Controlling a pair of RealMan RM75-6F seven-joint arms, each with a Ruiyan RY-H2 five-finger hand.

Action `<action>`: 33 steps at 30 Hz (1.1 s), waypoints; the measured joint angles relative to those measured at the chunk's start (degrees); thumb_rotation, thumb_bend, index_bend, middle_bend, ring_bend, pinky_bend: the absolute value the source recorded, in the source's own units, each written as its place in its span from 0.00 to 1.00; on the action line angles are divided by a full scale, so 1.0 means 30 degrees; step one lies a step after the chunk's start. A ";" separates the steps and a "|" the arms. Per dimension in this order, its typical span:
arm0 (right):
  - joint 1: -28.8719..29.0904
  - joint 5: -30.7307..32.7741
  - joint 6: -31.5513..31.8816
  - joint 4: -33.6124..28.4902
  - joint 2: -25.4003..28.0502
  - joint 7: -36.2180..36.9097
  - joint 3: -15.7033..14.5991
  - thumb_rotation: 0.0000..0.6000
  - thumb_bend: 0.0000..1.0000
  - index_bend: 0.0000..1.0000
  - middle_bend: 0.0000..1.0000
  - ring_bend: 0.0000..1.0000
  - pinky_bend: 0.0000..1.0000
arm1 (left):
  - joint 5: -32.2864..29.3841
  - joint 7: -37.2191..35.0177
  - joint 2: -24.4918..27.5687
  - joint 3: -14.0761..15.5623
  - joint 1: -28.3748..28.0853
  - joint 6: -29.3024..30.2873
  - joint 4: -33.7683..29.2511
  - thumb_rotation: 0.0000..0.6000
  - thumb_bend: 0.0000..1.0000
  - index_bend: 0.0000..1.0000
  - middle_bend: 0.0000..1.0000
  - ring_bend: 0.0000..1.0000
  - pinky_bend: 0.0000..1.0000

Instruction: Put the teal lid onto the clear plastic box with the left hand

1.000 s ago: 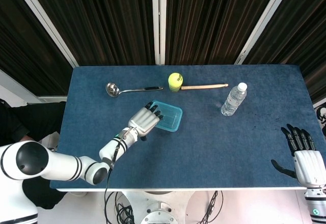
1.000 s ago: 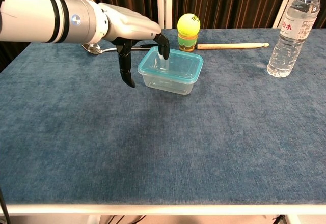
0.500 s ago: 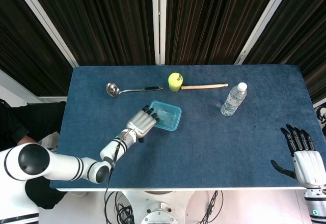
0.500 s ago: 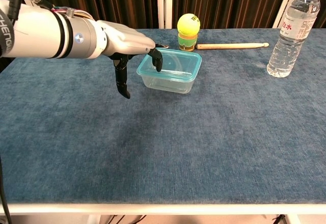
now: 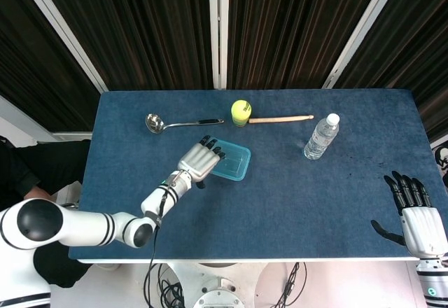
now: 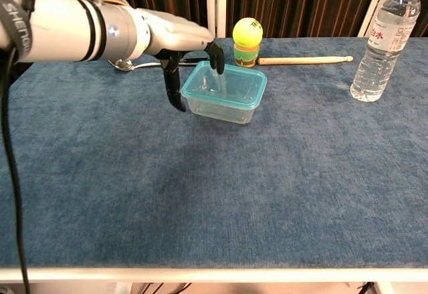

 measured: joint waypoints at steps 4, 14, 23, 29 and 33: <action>-0.0084 0.0031 0.0108 -0.0021 0.0036 0.0006 -0.0008 1.00 0.12 0.00 0.00 0.00 0.00 | -0.0627 0.0211 -0.0480 -0.0421 -0.0191 -0.0920 0.1405 1.00 0.00 0.21 0.16 0.04 0.03; -0.0137 0.0051 0.0100 0.0141 -0.0015 0.0200 -0.0051 1.00 0.12 0.00 0.00 0.00 0.00 | -0.3309 0.1378 -0.1340 -0.0239 -0.0639 -0.2544 0.3091 1.00 0.00 0.21 0.16 0.04 0.03; -0.0195 0.0009 0.0210 0.0160 -0.0019 0.0213 -0.0062 1.00 0.12 0.00 0.00 0.00 0.00 | -0.3456 0.1625 -0.1477 -0.0229 -0.0672 -0.2635 0.3022 1.00 0.00 0.21 0.16 0.04 0.03; -0.0277 -0.0043 0.0389 0.0164 0.0047 0.0278 -0.0047 1.00 0.12 0.00 0.00 0.00 0.00 | -0.2614 0.1406 -0.0973 -0.0530 -0.0454 -0.1908 0.1936 1.00 0.00 0.21 0.16 0.04 0.03; -0.0294 -0.0101 0.0432 0.0191 0.0063 0.0325 -0.0061 1.00 0.12 0.00 0.00 0.00 0.00 | -0.0982 0.1089 -0.0297 -0.0690 0.0060 -0.0844 0.0300 1.00 0.00 0.21 0.16 0.04 0.03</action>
